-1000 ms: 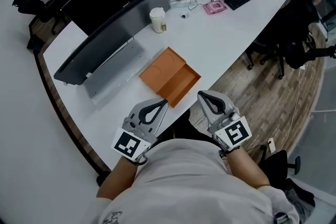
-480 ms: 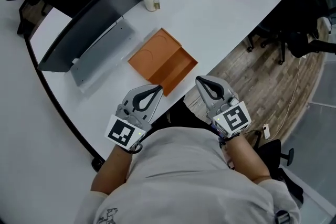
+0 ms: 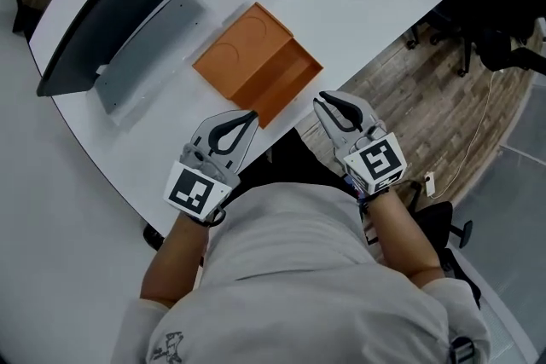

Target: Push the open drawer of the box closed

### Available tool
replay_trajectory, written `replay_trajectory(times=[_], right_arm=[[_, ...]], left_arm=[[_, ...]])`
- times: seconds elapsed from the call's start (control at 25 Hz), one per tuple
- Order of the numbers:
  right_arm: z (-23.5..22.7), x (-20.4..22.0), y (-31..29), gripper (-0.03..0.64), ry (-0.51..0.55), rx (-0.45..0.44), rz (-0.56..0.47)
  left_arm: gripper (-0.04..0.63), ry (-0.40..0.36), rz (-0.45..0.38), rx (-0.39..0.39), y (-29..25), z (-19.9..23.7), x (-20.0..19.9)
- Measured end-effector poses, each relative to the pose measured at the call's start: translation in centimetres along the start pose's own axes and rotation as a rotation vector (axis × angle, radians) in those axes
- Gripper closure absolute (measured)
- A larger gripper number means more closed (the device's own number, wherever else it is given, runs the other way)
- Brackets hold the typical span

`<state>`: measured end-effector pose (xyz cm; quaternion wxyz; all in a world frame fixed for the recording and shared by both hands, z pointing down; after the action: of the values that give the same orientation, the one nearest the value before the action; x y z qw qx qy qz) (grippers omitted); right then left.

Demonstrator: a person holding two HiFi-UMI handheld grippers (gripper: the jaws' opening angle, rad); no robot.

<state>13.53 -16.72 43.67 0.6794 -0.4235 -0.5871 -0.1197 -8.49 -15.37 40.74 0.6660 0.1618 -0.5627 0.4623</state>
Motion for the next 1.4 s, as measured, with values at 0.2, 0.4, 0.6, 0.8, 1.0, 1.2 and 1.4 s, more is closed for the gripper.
replay_trajectory(times=[0.2,0.4,0.6,0.8,1.0,1.2,1.4], right_arm=[[-0.6,2.3,-1.2,0.551,-0.015,-0.026,0.038],[-1.0,5.1,-3.1,0.528,-0.038,-0.068,0.103],[-1.3,7.3,-4.4,0.52,-0.057,-0.093,0.154],[-1.7,10.0,-5.4,0.517,-0.079,-0.096,0.203],[-1.6,12.7,-6.7,0.515,-0.11,-0.116,0.253],[-1.2,15.0,-8.4,0.515,-0.128,-0.142,0.297],[-1.0,16.7,-9.7,0.515,-0.141,-0.152,0.336]], left_arm=[[0.597,0.023,0.027,-0.004,-1.1,0.6,2.0],[0.597,0.044,0.047,-0.001,-2.1,1.6,4.1],[0.597,0.08,0.077,-0.015,-2.8,2.9,6.5],[0.597,0.097,0.11,-0.036,-3.4,4.0,8.9],[0.597,0.12,0.119,-0.041,-4.1,4.6,10.4],[0.597,0.133,0.145,-0.039,-4.5,5.0,11.7],[0.597,0.142,0.16,-0.042,-4.8,5.4,12.5]])
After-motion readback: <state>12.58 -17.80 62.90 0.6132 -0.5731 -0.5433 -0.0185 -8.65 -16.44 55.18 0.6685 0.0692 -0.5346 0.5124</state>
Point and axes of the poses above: the fingertips, and each gripper's own axes: y backward along the fingers, z to its left, x out of its underside, the point moved 8 cm from there along y, backward along the fingers, and after that the axes turned 5 degrees about y, right-handed, at the moved point
